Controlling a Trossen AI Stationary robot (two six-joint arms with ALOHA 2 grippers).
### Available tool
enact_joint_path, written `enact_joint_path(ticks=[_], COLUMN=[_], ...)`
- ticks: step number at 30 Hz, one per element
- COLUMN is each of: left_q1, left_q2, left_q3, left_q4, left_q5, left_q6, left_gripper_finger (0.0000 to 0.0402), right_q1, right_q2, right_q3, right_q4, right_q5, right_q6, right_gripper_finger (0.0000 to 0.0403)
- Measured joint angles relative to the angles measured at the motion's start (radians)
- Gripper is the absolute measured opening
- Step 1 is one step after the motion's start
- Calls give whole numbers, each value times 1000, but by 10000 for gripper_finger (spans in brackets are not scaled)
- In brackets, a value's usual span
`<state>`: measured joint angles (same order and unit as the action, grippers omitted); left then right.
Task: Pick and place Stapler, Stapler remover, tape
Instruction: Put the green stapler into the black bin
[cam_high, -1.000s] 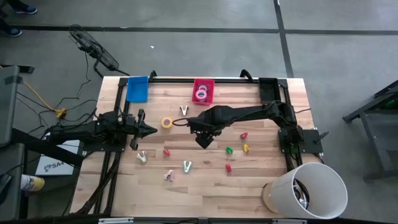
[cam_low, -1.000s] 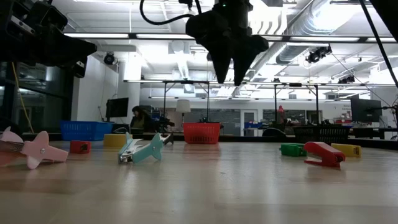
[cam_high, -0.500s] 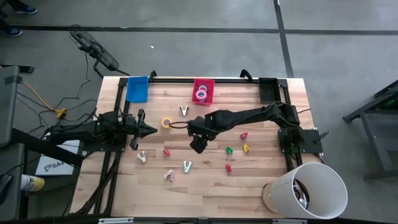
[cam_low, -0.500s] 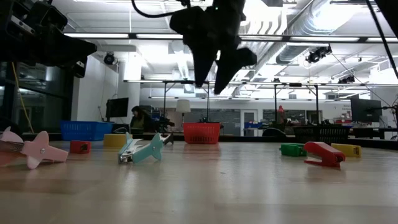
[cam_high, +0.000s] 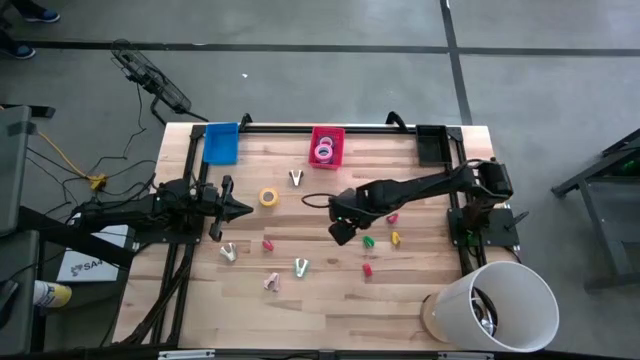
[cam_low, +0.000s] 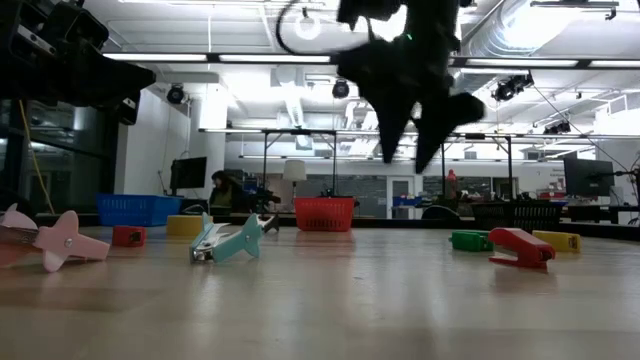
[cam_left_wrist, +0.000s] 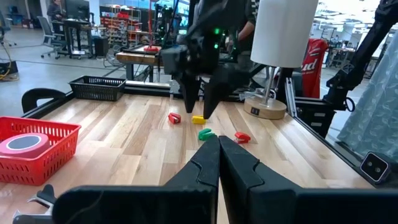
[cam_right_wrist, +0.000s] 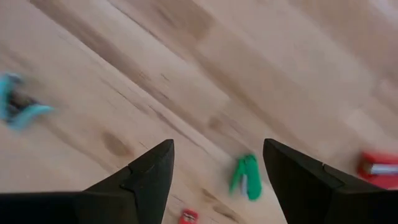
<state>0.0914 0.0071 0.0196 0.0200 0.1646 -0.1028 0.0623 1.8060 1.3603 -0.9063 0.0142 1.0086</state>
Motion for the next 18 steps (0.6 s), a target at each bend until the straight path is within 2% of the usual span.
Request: enact_joint_path(ticks=[4, 18], left_q1=[0, 0], left_q2=[0, 0], left_q3=[0, 0], left_q4=[0, 0], left_q5=[0, 0], left_q6=[0, 0], left_gripper_finger=[1, 1], right_q1=[14, 46], right_q2=[-1, 4], right_q3=[-72, -174], right_q4=[18, 42], right_q5=[-58, -32], right_q6=[21, 50], right_gripper_finger=[238, 238])
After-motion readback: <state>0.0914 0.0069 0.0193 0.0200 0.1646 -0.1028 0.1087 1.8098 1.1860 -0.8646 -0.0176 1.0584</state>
